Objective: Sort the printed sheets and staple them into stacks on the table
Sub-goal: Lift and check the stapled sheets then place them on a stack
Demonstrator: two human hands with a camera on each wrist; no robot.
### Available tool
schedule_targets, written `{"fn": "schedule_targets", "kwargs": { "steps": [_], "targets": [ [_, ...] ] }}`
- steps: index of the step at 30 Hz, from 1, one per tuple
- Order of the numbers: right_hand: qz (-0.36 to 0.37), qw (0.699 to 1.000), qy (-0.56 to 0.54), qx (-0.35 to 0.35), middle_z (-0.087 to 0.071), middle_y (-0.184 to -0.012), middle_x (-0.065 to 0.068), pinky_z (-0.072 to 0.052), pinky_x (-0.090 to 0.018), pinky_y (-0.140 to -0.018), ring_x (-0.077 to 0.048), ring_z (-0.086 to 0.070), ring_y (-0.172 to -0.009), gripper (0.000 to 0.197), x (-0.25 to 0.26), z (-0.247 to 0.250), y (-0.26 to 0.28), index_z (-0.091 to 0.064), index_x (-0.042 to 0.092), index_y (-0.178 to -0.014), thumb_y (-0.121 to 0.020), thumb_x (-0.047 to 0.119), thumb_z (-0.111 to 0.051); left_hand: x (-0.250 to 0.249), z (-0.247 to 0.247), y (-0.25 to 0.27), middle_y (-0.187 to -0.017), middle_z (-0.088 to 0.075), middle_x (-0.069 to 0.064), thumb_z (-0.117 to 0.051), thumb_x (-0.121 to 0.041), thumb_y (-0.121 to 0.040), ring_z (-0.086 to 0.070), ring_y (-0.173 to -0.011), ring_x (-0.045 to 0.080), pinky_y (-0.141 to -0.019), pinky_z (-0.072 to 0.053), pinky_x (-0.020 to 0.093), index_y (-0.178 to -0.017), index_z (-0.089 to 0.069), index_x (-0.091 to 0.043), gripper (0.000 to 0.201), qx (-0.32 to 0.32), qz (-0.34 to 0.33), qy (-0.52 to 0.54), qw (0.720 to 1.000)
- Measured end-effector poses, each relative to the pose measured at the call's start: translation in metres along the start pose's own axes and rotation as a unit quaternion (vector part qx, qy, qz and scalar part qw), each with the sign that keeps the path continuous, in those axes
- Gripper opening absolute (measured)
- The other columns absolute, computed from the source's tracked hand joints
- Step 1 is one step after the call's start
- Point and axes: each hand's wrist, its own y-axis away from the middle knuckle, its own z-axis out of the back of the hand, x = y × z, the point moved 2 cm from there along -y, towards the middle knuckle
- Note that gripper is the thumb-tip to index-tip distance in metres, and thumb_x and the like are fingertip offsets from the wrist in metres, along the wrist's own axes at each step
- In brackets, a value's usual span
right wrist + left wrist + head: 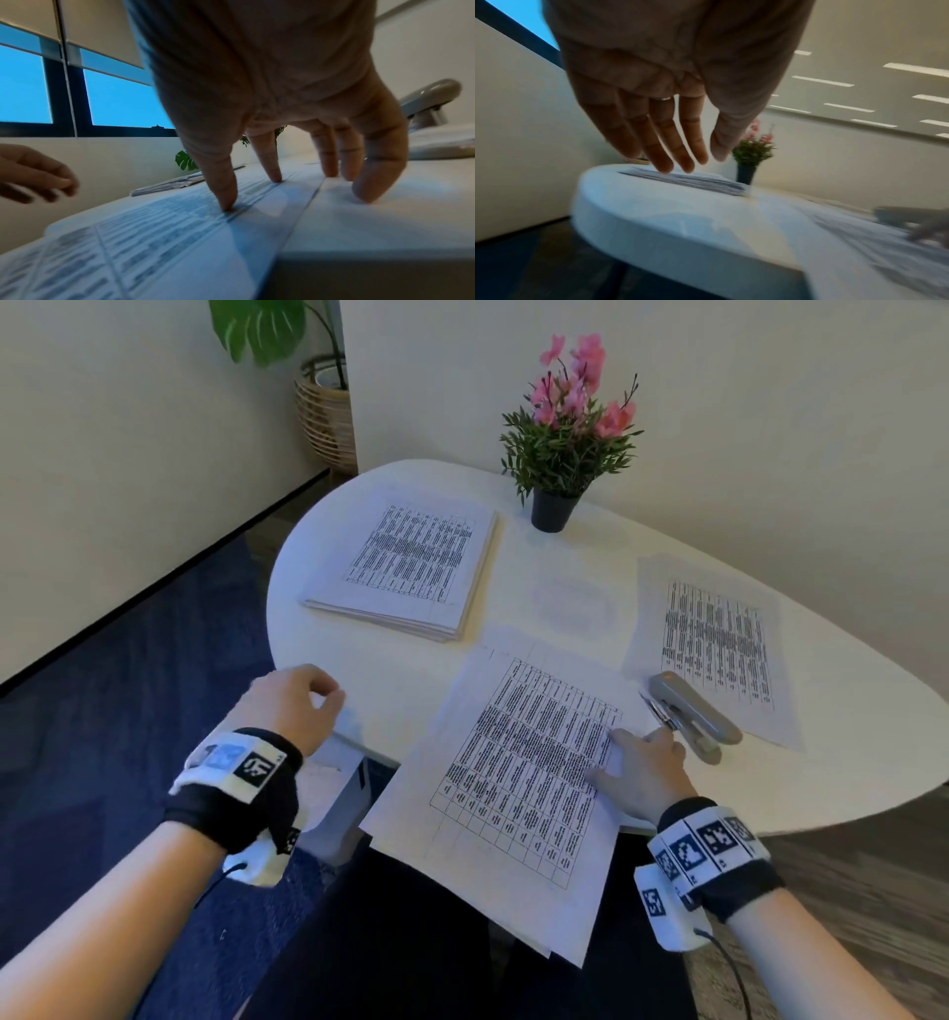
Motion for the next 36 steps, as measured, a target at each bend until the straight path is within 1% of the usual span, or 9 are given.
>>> {"fn": "schedule_targets", "kwargs": {
  "steps": [4, 7, 11, 17, 20, 23, 29, 33, 36],
  "targets": [
    [-0.027, 0.999, -0.028, 0.035, -0.009, -0.144, -0.024, -0.031, -0.045, -0.105, -0.043, -0.015, -0.133, 0.076, 0.013, 0.001, 0.006, -0.025, 0.034, -0.146, -0.083, 0.054, -0.063, -0.044, -0.039, 0.008, -0.117, -0.060, 0.002, -0.056, -0.042, -0.090, -0.055, -0.098, 0.014, -0.087, -0.041, 0.026, -0.113, -0.064, -0.020, 0.032, 0.128, -0.130, -0.018, 0.983],
    [-0.066, 0.997, -0.034, 0.035, -0.015, -0.140, -0.025, -0.034, -0.045, -0.101, -0.044, -0.020, -0.130, 0.090, 0.023, 0.004, 0.006, -0.022, 0.025, -0.144, -0.075, 0.057, -0.070, -0.065, -0.065, 0.008, -0.131, -0.046, 0.011, -0.056, -0.057, -0.086, -0.046, -0.120, 0.024, -0.103, -0.038, 0.036, -0.135, -0.045, -0.011, 0.068, 0.212, -0.140, -0.089, 0.963],
    [-0.097, 0.994, -0.039, 0.027, -0.025, -0.133, -0.025, -0.038, -0.042, -0.096, -0.042, -0.030, -0.124, 0.098, 0.031, 0.003, 0.001, -0.024, 0.011, -0.137, -0.067, 0.057, -0.077, -0.086, -0.071, 0.005, -0.131, -0.042, 0.015, -0.062, -0.064, -0.076, -0.040, -0.122, 0.025, -0.098, -0.038, 0.034, -0.135, -0.034, -0.001, 0.091, 0.234, -0.132, -0.134, 0.954],
    [-0.125, 0.989, -0.084, 0.012, -0.034, -0.128, -0.025, -0.045, -0.033, -0.078, -0.034, -0.044, -0.115, 0.120, 0.035, 0.005, -0.010, -0.016, 0.002, -0.139, -0.057, 0.055, -0.084, -0.098, -0.066, -0.003, -0.068, -0.040, 0.000, -0.069, -0.063, -0.071, -0.042, -0.061, 0.013, -0.075, -0.047, 0.034, -0.067, -0.041, -0.012, 0.059, 0.226, -0.122, -0.159, 0.953],
    [-0.097, 0.989, -0.108, -0.003, -0.051, -0.088, -0.007, -0.035, -0.021, -0.050, -0.018, -0.052, -0.077, 0.077, 0.036, 0.007, -0.016, -0.048, 0.006, -0.096, -0.051, 0.055, -0.087, -0.096, -0.067, -0.003, -0.071, -0.043, -0.001, -0.079, -0.060, -0.061, -0.055, -0.076, 0.020, -0.078, -0.049, 0.035, -0.087, -0.054, -0.010, 0.062, 0.244, -0.096, -0.143, 0.954],
    [-0.075, 0.985, -0.157, 0.010, -0.037, -0.057, 0.002, -0.029, -0.021, -0.040, -0.010, -0.037, -0.048, 0.059, 0.040, 0.012, -0.017, -0.035, 0.014, -0.063, -0.061, 0.039, -0.088, -0.097, -0.069, 0.000, -0.103, -0.057, 0.006, -0.080, -0.055, -0.063, -0.056, -0.094, 0.023, -0.081, -0.048, 0.033, -0.114, -0.049, -0.005, 0.078, 0.258, -0.092, -0.151, 0.950],
    [-0.032, 0.969, -0.238, 0.052, -0.061, -0.087, -0.009, -0.054, -0.031, -0.067, -0.026, -0.063, -0.079, 0.038, 0.050, 0.014, -0.026, -0.056, 0.004, -0.089, -0.068, 0.017, -0.084, -0.103, -0.068, 0.006, -0.121, -0.051, 0.014, -0.086, -0.032, -0.066, -0.055, -0.107, 0.028, -0.084, -0.046, 0.034, -0.124, -0.036, -0.003, 0.082, 0.240, -0.065, -0.055, 0.967],
    [0.048, 0.898, -0.434, -0.059, -0.055, -0.130, -0.013, -0.050, -0.053, -0.092, -0.034, -0.057, -0.115, 0.083, 0.046, 0.040, -0.032, -0.047, 0.011, -0.133, -0.062, 0.024, -0.088, -0.109, -0.046, 0.004, -0.129, -0.052, 0.015, -0.082, -0.021, -0.072, -0.054, -0.106, 0.027, -0.084, -0.044, 0.032, -0.136, -0.028, -0.007, 0.085, 0.140, -0.089, 0.127, 0.978],
    [0.140, 0.839, -0.503, -0.154, -0.060, -0.125, -0.005, -0.047, -0.049, -0.097, -0.025, -0.056, -0.115, 0.070, 0.043, 0.078, -0.013, -0.051, 0.016, -0.129, -0.069, 0.032, -0.083, -0.113, -0.017, -0.007, -0.139, -0.048, 0.009, -0.076, -0.027, -0.078, -0.049, -0.124, 0.027, -0.101, -0.042, 0.039, -0.141, -0.027, -0.012, 0.081, 0.053, -0.140, 0.237, 0.960]
  ]
}}
